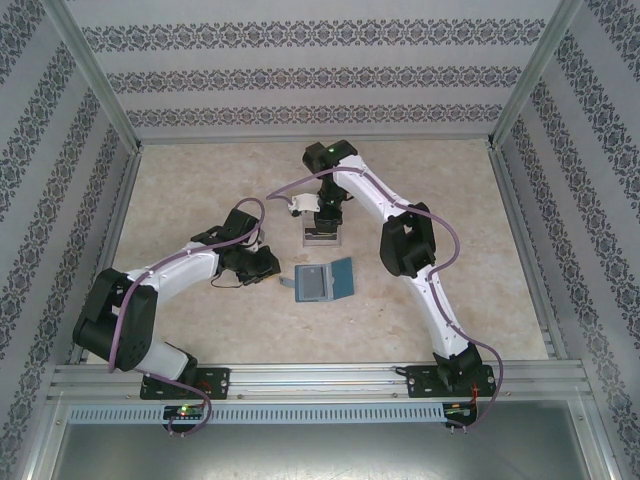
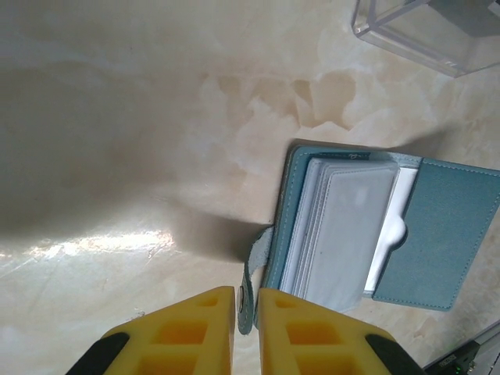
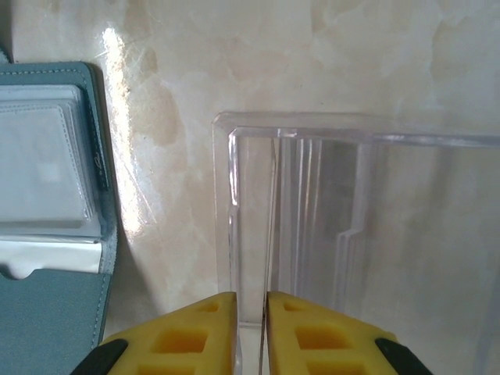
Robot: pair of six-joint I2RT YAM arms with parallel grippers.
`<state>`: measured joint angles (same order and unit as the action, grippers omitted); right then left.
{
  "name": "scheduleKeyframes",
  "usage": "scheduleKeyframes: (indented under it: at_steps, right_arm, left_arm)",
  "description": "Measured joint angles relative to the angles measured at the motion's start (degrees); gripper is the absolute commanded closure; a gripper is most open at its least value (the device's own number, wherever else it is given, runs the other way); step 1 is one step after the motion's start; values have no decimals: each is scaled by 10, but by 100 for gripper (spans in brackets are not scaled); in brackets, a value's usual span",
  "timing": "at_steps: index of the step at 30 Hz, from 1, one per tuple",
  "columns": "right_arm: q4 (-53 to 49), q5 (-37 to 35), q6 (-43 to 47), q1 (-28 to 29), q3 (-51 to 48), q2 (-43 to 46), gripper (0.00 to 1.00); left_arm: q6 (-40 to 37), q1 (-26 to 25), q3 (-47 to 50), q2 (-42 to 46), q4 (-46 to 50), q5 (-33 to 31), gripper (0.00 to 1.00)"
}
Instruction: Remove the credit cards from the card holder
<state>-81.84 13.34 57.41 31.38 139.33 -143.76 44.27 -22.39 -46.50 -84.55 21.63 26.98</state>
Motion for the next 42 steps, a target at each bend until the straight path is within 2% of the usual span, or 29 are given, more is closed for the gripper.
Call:
scheduleKeyframes:
  at_steps: [8, 24, 42]
  right_arm:
    - [5, -5, 0, 0, 13, 0, 84]
    - [63, -58, -7, 3, 13, 1, 74]
    - [123, -79, -28, 15, -53, 30, 69]
  left_arm:
    - [0, 0, 0, 1, 0, 0, 84]
    - [4, 0, 0, 3, 0, 0, 84]
    - [8, 0, 0, 3, 0, 0, 83]
